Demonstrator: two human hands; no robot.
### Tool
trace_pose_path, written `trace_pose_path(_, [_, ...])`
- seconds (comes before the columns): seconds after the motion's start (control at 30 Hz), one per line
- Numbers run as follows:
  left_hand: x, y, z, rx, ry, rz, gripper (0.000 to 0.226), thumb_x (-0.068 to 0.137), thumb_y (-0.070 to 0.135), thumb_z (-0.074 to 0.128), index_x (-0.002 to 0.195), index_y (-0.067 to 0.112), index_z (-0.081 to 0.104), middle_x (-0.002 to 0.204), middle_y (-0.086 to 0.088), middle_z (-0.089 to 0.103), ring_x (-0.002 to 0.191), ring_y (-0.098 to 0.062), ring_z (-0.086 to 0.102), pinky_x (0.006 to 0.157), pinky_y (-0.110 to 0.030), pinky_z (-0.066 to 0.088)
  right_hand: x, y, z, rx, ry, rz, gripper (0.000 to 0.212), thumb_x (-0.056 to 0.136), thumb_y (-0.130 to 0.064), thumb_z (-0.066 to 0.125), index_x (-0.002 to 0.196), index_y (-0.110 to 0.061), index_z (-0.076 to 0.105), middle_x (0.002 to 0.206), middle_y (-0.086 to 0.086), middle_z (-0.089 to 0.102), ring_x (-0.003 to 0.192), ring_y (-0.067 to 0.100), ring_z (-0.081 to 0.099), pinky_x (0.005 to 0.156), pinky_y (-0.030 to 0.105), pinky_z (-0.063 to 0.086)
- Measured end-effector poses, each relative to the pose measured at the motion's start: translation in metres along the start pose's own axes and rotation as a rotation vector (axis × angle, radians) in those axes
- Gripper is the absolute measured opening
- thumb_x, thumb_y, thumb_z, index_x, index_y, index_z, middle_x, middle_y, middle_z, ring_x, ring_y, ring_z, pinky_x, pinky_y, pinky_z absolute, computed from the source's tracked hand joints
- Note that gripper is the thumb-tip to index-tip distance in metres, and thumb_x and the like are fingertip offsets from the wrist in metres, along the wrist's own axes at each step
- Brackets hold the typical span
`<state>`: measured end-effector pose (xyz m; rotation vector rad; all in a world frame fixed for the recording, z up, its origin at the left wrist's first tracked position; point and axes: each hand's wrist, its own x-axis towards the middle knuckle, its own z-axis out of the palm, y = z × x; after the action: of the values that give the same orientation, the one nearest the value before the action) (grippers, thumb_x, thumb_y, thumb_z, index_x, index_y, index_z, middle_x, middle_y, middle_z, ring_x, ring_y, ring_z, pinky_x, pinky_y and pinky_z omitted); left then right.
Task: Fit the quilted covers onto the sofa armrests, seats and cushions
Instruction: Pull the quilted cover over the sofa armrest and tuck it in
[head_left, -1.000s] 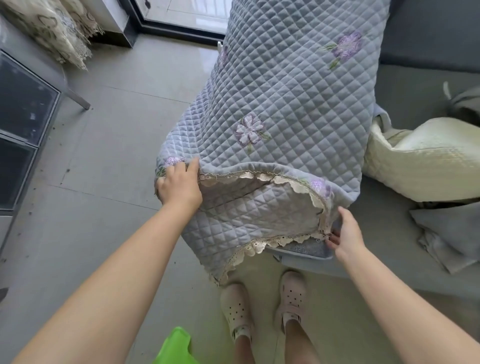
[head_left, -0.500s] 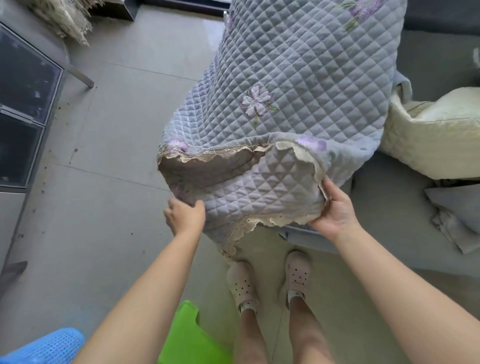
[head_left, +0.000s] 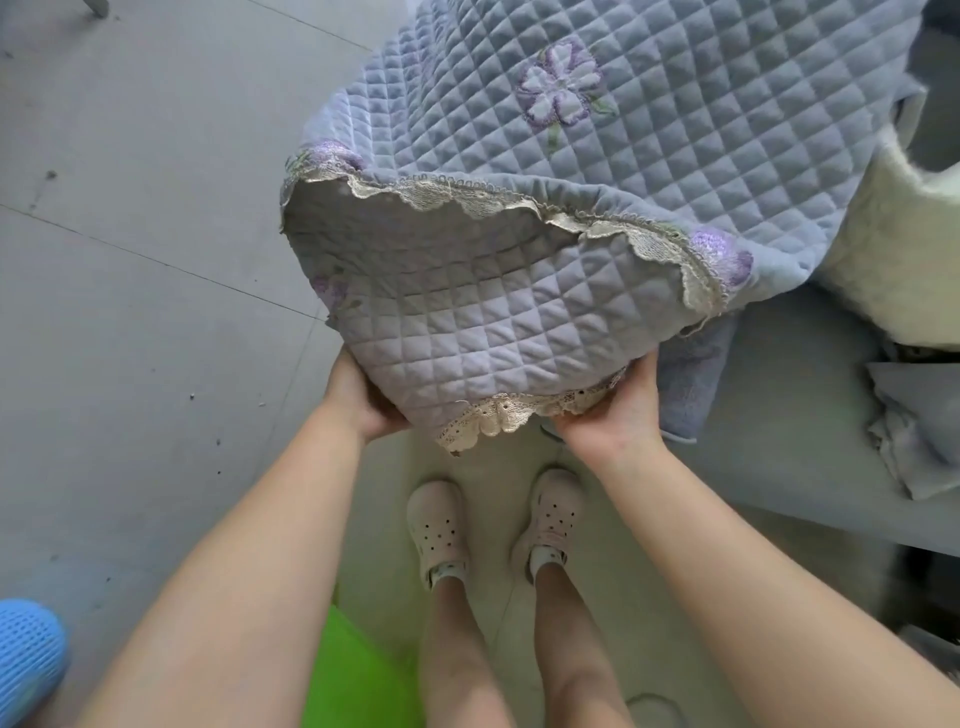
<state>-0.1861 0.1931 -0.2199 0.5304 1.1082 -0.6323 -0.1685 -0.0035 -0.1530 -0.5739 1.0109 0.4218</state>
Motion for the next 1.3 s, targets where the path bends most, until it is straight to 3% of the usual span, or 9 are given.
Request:
trace_pose_path(0.07, [-0.003, -0.002, 0.004, 0.045, -0.011, 0.011, 0.045, 0.091, 0.047, 0.037, 0.095, 0.012, 0.065, 0.09, -0.012, 0.072, 0.081, -0.026, 0.07, 0.067, -0.035, 0.058, 0.001, 0.005, 0.002, -0.052, -0.02, 0.011, 0.05, 0.086, -0.059, 0.04, 0.108, -0.018, 0.061, 0.115, 0.006, 0.062, 0.113, 0.03, 0.055, 0.102, 0.045, 0.04])
trace_pose_path(0.23, [-0.006, 0.009, 0.012, 0.038, 0.055, 0.022, 0.038, 0.097, 0.036, 0.036, 0.11, 0.007, 0.057, 0.115, -0.016, 0.061, 0.101, -0.028, 0.057, 0.081, -0.039, 0.047, 0.004, 0.0, 0.003, -0.18, 0.071, -0.043, 0.04, 0.091, -0.046, 0.044, 0.117, -0.018, 0.058, 0.125, 0.008, 0.06, 0.107, 0.029, 0.058, 0.081, 0.045, 0.05])
trace_pose_path(0.43, [-0.006, 0.033, -0.022, -0.207, 0.503, 0.564, 0.025, 0.092, 0.017, 0.049, 0.108, 0.0, 0.059, 0.107, -0.013, 0.061, 0.112, -0.027, 0.055, 0.082, -0.034, 0.046, -0.008, 0.005, 0.005, -0.198, 0.146, -0.071, 0.027, 0.098, -0.03, 0.038, 0.103, -0.012, 0.058, 0.119, 0.01, 0.061, 0.104, 0.028, 0.059, 0.09, 0.046, 0.049])
trace_pose_path(0.6, [-0.013, 0.054, -0.053, -0.144, 0.887, 0.648, 0.035, 0.095, 0.018, 0.046, 0.124, 0.0, 0.048, 0.126, -0.015, 0.053, 0.112, -0.025, 0.055, 0.089, -0.03, 0.045, -0.014, 0.034, 0.019, -0.392, 0.08, -0.063, 0.025, 0.099, -0.017, 0.033, 0.091, -0.015, 0.057, 0.085, 0.002, 0.069, 0.075, 0.02, 0.066, 0.06, 0.032, 0.056])
trace_pose_path(0.8, [0.024, -0.012, -0.058, 0.482, 0.762, 0.062, 0.056, 0.089, 0.024, 0.046, 0.14, 0.005, 0.031, 0.144, -0.015, 0.038, 0.129, -0.032, 0.042, 0.105, -0.044, 0.038, -0.008, 0.023, -0.002, -0.723, 0.232, -0.16, 0.026, 0.097, -0.007, 0.034, 0.115, -0.013, 0.052, 0.098, 0.004, 0.058, 0.077, 0.018, 0.055, 0.061, 0.031, 0.048])
trace_pose_path(0.93, [-0.002, -0.023, 0.013, 0.774, 0.642, 0.461, 0.037, 0.088, 0.006, 0.048, 0.124, -0.002, 0.044, 0.13, -0.021, 0.047, 0.119, -0.034, 0.047, 0.098, -0.037, 0.039, -0.016, 0.009, -0.022, -0.726, 0.278, -0.148, 0.01, 0.097, -0.01, 0.041, 0.102, -0.008, 0.05, 0.096, 0.012, 0.056, 0.073, 0.023, 0.058, 0.07, 0.034, 0.054])
trace_pose_path(1.07, [-0.032, -0.035, 0.036, 1.167, 0.571, 0.744, 0.05, 0.082, 0.001, 0.049, 0.131, -0.001, 0.036, 0.137, -0.019, 0.032, 0.127, -0.032, 0.033, 0.105, -0.032, 0.024, -0.022, -0.008, -0.032, -0.311, 0.351, -0.164, 0.016, 0.094, -0.01, 0.039, 0.081, -0.008, 0.048, 0.072, 0.007, 0.047, 0.058, 0.015, 0.042, 0.044, 0.019, 0.044])
trace_pose_path(1.17, [-0.041, -0.043, 0.04, 1.548, 0.444, 0.81, 0.068, 0.081, 0.014, 0.058, 0.14, 0.005, 0.026, 0.145, -0.013, 0.021, 0.135, -0.029, 0.019, 0.111, -0.03, 0.016, -0.021, -0.031, -0.032, -0.193, 0.323, -0.131, 0.025, 0.093, -0.029, 0.044, 0.105, -0.007, 0.042, 0.081, 0.007, 0.053, 0.046, 0.01, 0.042, 0.038, 0.016, 0.034])
trace_pose_path(1.3, [-0.042, -0.039, 0.056, 1.916, 0.483, 0.75, 0.062, 0.081, 0.04, 0.062, 0.128, 0.007, 0.038, 0.133, -0.009, 0.035, 0.126, -0.026, 0.03, 0.098, -0.036, 0.035, -0.014, -0.043, -0.023, -0.211, 0.112, 0.006, 0.024, 0.09, -0.037, 0.046, 0.074, -0.019, 0.048, 0.048, -0.006, 0.038, 0.027, 0.004, 0.026, 0.03, 0.011, 0.015])
